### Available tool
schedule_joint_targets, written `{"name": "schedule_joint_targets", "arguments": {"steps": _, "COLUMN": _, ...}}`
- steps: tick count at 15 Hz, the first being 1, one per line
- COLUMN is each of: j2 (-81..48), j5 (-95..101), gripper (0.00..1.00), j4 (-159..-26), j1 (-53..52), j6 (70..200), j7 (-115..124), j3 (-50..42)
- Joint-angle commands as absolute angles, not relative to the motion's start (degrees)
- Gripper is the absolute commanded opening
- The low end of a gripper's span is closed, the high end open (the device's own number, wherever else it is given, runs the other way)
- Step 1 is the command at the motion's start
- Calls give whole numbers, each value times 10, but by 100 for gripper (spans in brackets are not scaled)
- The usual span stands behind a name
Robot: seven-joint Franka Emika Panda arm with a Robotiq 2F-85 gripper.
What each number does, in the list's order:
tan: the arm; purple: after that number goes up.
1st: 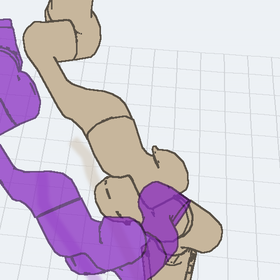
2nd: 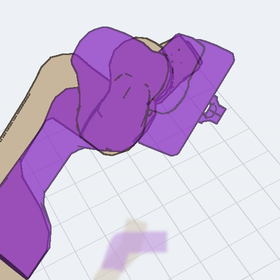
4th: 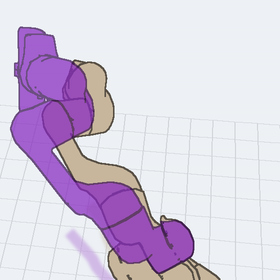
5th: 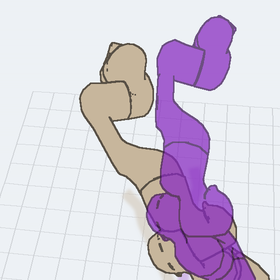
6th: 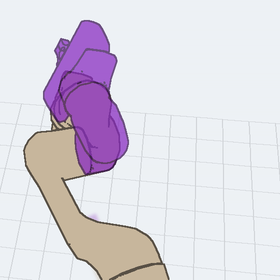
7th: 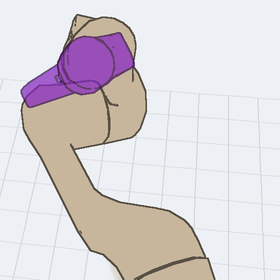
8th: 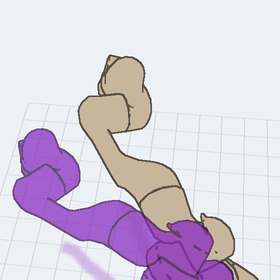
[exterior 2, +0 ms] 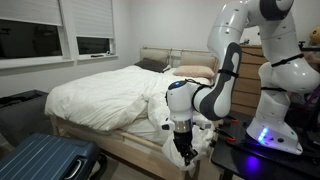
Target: Straighten the duvet on the bottom right corner of the bed
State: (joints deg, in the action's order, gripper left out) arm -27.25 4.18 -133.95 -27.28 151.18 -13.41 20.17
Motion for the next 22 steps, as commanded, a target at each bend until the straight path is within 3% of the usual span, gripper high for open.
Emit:
{"name": "schedule_joint_targets", "arguments": {"steps": 1, "j2": -367, "j5": 51, "gripper": 4, "j4": -1241, "j1": -260, "j6": 1512, "j7": -173, "j3": 239}}
{"name": "schedule_joint_targets", "arguments": {"steps": 9, "j2": -583, "j5": 70, "gripper": 3, "j4": -1048, "j1": -268, "j6": 1407, "j7": -321, "j3": 327}}
{"name": "schedule_joint_targets", "arguments": {"steps": 17, "j2": -660, "j5": 58, "gripper": 5, "j4": -922, "j1": -271, "j6": 1237, "j7": -418, "j3": 339}}
{"name": "schedule_joint_targets", "arguments": {"steps": 18, "j2": -664, "j5": 56, "gripper": 38, "j4": -911, "j1": -273, "j6": 1223, "j7": -424, "j3": 338}}
{"name": "schedule_joint_targets", "arguments": {"steps": 20, "j2": -669, "j5": 52, "gripper": 46, "j4": -891, "j1": -274, "j6": 1205, "j7": -428, "j3": 337}}
{"name": "schedule_joint_targets", "arguments": {"steps": 22, "j2": -670, "j5": 46, "gripper": 62, "j4": -875, "j1": -277, "j6": 1215, "j7": -421, "j3": 341}}
